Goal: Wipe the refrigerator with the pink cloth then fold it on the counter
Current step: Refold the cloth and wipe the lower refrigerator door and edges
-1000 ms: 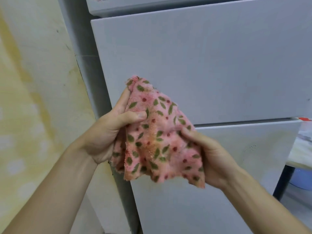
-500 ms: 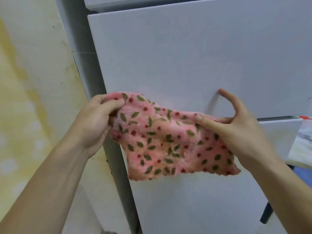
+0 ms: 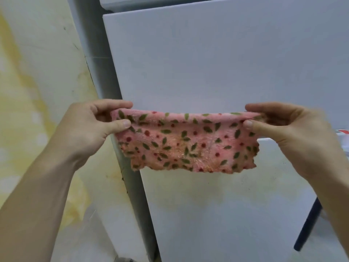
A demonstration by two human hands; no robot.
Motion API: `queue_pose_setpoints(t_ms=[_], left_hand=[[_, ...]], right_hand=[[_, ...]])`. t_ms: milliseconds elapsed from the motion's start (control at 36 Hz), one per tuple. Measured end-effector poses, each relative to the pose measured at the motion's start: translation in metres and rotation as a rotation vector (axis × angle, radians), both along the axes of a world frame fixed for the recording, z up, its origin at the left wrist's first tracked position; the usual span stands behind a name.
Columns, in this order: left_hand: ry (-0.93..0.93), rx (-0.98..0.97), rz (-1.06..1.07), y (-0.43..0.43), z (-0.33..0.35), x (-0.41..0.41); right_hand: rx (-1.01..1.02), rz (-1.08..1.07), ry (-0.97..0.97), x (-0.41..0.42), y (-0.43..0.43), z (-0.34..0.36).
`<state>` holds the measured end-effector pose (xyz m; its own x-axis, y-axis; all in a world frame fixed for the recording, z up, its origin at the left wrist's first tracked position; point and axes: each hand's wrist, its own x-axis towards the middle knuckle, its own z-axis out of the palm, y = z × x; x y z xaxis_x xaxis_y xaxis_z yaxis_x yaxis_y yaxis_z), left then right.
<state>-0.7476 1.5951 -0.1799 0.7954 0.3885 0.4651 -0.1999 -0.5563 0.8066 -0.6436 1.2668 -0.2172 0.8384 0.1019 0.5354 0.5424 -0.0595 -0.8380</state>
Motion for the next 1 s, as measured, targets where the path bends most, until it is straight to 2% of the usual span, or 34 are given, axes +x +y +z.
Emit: queue_pose_setpoints(t_ms=[111, 167, 250, 361, 472, 583, 667, 750, 778, 833, 861, 917, 944, 1000], left_hand=[[0.077, 0.322, 0.165, -0.002, -0.002, 0.001], [0.081, 0.357, 0.172, -0.004, -0.002, 0.001], [0.068, 0.069, 0.056, -0.004, 0.0, 0.004], [0.159, -0.435, -0.13, -0.016, 0.0, 0.008], [0.188, -0.574, -0.174, -0.032, -0.005, 0.012], [0.229, -0.633, -0.247, -0.048, -0.007, 0.017], [0.235, -0.649, -0.403, -0.068, -0.01, 0.02], [0.292, -0.583, -0.634, -0.079, -0.009, 0.018], [0.307, -0.535, -0.669, -0.078, -0.009, 0.017], [0.258, -0.418, -0.66, -0.074, -0.011, 0.016], [0.227, -0.375, -0.64, -0.072, -0.012, 0.016], [0.197, -0.399, -0.567, -0.066, -0.015, 0.017], [0.197, -0.455, -0.543, -0.063, -0.016, 0.018], [0.193, -0.62, -0.575, -0.06, -0.016, 0.018]], right_hand=[[-0.172, -0.193, -0.089, 0.0, 0.002, -0.001], [-0.281, -0.222, -0.113, -0.002, 0.002, 0.001], [-0.292, -0.149, -0.063, 0.0, -0.001, 0.003], [-0.042, -0.012, 0.108, 0.001, 0.01, 0.005], [0.033, -0.105, 0.124, 0.001, 0.026, 0.004], [0.095, -0.085, 0.05, -0.017, 0.049, 0.006], [0.072, 0.147, -0.01, -0.041, 0.074, 0.005], [-0.058, 0.529, 0.151, -0.054, 0.088, 0.006], [-0.1, 0.587, 0.155, -0.051, 0.088, 0.007], [-0.038, 0.641, 0.143, -0.044, 0.083, 0.014], [0.049, 0.625, 0.162, -0.04, 0.079, 0.018], [0.213, 0.461, 0.148, -0.029, 0.066, 0.021], [0.247, 0.336, 0.087, -0.023, 0.059, 0.019], [0.167, 0.128, -0.032, -0.012, 0.05, 0.008]])
